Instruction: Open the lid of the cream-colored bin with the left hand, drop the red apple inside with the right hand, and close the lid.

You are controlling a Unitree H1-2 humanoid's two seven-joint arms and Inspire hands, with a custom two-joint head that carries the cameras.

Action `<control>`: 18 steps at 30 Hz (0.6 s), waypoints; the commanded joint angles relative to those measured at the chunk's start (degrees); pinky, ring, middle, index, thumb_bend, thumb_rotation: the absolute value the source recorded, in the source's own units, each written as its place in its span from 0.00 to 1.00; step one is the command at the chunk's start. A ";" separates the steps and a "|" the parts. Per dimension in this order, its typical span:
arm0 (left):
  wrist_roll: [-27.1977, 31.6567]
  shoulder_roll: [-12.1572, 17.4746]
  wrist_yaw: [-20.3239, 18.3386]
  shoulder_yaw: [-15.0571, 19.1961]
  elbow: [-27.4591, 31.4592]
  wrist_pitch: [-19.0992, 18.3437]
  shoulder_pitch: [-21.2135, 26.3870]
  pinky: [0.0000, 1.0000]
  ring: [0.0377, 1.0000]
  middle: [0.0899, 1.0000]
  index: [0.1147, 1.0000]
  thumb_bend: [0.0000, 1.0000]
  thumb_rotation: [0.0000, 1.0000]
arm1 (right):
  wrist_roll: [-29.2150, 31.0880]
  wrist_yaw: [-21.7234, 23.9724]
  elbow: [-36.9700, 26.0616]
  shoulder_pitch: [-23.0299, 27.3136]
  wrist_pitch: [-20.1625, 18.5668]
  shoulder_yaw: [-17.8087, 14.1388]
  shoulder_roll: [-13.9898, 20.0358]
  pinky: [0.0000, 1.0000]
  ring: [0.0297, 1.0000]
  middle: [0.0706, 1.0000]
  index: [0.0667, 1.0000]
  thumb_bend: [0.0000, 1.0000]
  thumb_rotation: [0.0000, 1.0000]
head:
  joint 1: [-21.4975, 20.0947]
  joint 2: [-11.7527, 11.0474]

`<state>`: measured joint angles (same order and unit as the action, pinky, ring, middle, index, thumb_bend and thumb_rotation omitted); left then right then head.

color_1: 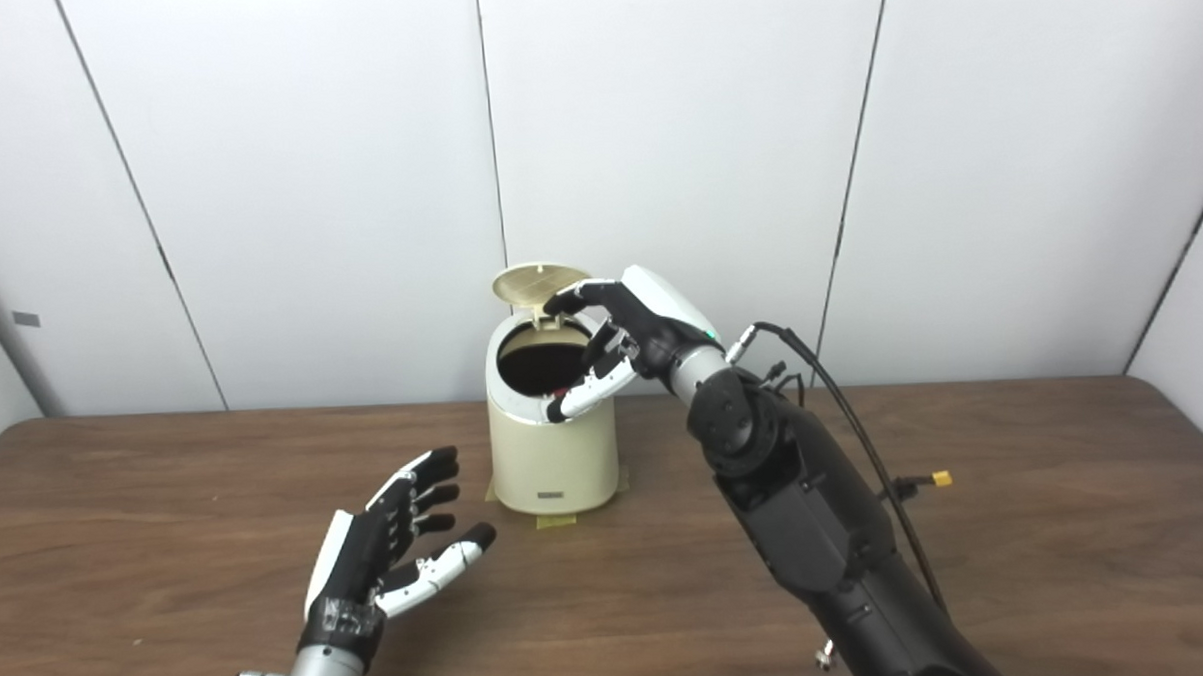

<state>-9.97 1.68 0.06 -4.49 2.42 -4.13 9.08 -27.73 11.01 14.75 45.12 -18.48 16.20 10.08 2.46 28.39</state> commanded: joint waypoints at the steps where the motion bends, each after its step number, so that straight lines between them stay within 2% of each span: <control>1: -0.07 0.09 0.11 0.10 1.71 0.96 1.95 0.77 0.83 0.86 0.85 0.67 0.21 | 2.33 -0.81 -3.97 -0.49 1.08 -2.57 0.57 0.40 0.58 0.77 0.70 0.89 0.11 | -0.06 0.07; 4: 0.12 0.38 -0.16 0.09 1.77 0.97 1.96 0.77 0.83 0.86 0.85 0.66 0.20 | 5.61 -1.02 -10.03 -4.33 1.43 -6.11 0.89 0.41 0.57 0.76 0.70 0.84 0.05 | -0.26 -0.04; 7: 0.45 0.68 -0.32 0.17 1.37 1.35 2.07 0.76 0.83 0.85 0.85 0.67 0.20 | 7.91 -1.27 -13.77 -7.26 2.63 -8.59 1.34 0.40 0.54 0.74 0.70 0.83 0.08 | -0.62 -0.12; 9: 0.48 0.94 -0.40 0.19 1.08 1.53 2.14 0.76 0.82 0.85 0.85 0.68 0.21 | 11.87 -0.70 -15.66 -9.73 5.19 -10.91 1.80 0.46 0.57 0.75 0.71 0.82 0.14 | -0.96 -0.26; 11: 0.54 1.10 -0.52 0.26 1.01 1.50 2.07 0.76 0.82 0.85 0.85 0.68 0.21 | 17.89 1.12 -16.65 -12.50 8.19 -13.62 2.37 0.50 0.59 0.77 0.72 0.81 0.13 | -1.45 -0.30; 13: 0.35 1.26 -0.60 0.26 1.04 1.42 2.02 0.77 0.82 0.85 0.85 0.68 0.21 | 22.61 2.54 -16.62 -14.94 10.98 -15.60 2.99 0.52 0.64 0.80 0.74 0.81 0.17 | -1.81 -0.17; 16: 0.69 1.27 -0.72 0.36 0.66 1.73 2.15 0.77 0.82 0.85 0.85 0.68 0.20 | 26.66 3.62 -16.21 -18.33 14.63 -16.81 3.30 0.51 0.65 0.82 0.76 0.82 0.19 | -2.05 -0.17; 18: 0.86 1.45 -0.87 0.35 0.16 2.18 2.21 0.76 0.83 0.86 0.86 0.68 0.21 | 29.14 4.20 -16.01 -20.85 16.05 -17.34 2.80 0.53 0.66 0.84 0.80 0.83 0.25 | -1.72 -0.37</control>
<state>-9.42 2.89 -0.68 -4.20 2.11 -3.99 9.08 -0.88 14.79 -0.06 23.33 -5.56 -0.64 13.01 0.70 27.95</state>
